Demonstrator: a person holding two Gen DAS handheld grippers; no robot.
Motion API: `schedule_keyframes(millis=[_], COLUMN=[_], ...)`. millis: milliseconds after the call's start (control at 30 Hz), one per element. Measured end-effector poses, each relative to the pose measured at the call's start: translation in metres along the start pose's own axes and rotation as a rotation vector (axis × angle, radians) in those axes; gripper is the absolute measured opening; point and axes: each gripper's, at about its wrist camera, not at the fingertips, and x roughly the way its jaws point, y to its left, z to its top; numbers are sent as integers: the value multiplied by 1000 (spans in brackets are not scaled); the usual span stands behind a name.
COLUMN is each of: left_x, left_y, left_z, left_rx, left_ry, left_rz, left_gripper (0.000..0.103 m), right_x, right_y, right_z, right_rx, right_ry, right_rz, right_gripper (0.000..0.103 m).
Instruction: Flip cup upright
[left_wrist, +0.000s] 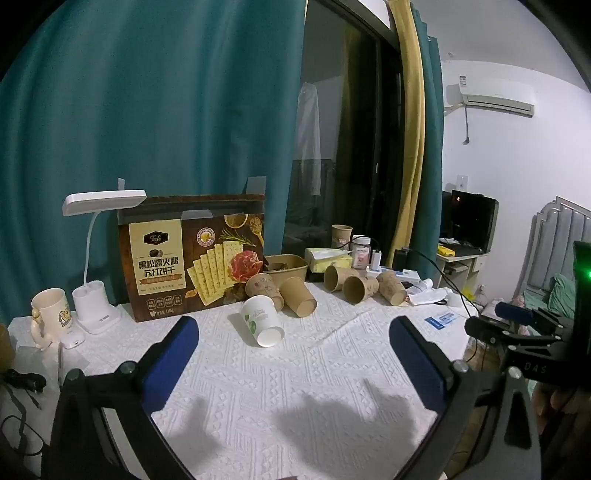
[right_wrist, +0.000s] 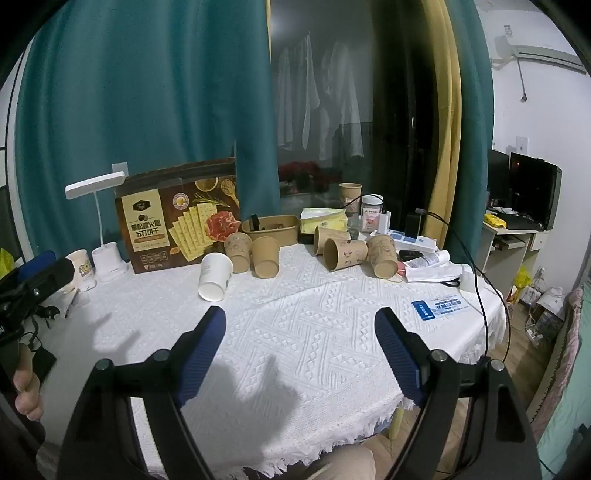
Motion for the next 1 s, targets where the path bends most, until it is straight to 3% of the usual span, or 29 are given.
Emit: schedule_keyframes(millis=[367,567,800,1000], left_x=[-1,7,75,158], left_y=[-1,-7,9,22], left_z=[0,4,6,-6], left_rx=[0,5,-35,4], left_ry=[1,45,222,394], left_rz=[1,-21,-53,-60], left_gripper=[103,103,103,103], right_x=[3,12,82,138], right_y=[5,7,-22,-50], right_z=[-5,-9,-11,-18], right_rx=[1,12,47,110], right_ry=[2,18,139,222], right_rz=[1,18,18,19], right_gripper=[81,81,81,81])
